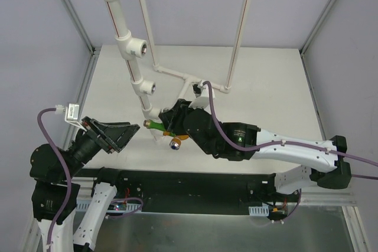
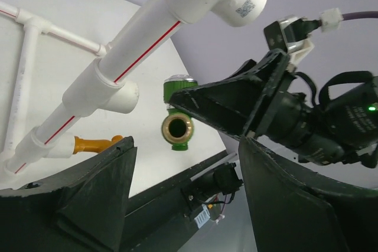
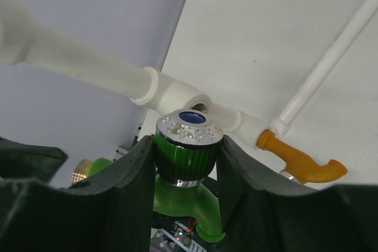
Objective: Install the water faucets
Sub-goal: Pick up the water faucet from the center of the board.
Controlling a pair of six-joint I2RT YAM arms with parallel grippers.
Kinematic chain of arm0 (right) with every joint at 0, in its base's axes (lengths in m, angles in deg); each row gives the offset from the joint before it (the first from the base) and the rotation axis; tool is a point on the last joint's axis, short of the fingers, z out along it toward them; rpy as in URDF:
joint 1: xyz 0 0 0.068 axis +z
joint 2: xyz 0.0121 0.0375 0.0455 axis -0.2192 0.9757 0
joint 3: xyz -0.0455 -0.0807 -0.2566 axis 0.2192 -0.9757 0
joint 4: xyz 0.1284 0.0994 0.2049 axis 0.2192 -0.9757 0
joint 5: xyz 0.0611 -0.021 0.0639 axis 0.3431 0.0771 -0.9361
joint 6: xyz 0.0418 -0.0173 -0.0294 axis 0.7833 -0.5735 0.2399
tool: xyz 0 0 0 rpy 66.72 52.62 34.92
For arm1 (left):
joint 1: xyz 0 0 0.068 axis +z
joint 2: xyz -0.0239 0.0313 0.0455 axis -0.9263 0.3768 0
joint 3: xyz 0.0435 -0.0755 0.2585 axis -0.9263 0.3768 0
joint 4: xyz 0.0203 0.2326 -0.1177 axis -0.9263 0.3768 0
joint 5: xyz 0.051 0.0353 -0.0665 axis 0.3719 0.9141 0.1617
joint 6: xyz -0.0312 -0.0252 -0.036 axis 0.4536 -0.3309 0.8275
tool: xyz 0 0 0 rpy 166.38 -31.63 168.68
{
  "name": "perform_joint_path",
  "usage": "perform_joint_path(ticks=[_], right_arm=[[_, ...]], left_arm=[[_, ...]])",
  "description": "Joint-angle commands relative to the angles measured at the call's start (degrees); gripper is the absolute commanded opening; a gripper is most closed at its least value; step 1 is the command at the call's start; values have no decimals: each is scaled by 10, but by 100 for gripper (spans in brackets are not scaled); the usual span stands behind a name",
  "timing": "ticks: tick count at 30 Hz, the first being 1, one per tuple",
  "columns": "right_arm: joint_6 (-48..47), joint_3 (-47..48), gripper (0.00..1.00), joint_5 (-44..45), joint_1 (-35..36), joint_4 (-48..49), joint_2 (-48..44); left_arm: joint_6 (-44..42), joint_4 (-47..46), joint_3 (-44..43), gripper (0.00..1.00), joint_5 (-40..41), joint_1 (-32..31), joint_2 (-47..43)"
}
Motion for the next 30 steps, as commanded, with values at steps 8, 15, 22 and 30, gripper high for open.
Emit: perform_joint_path(ticks=[8,15,22,30], right_arm=[[15,120,0,-37,26,37,63],[17,121,0,-39,26,44,68],[20,106,0,-28,27,53,54],[-89,-20,44,-95,28,209,-18]], left_arm=[[16,-69,39,66,-30,6,-2],[16,-81,47,50,-34,-2,7],[-7,-80,50,13,-35,-72,26],[-26,-82,18,0,-20,-106,51]])
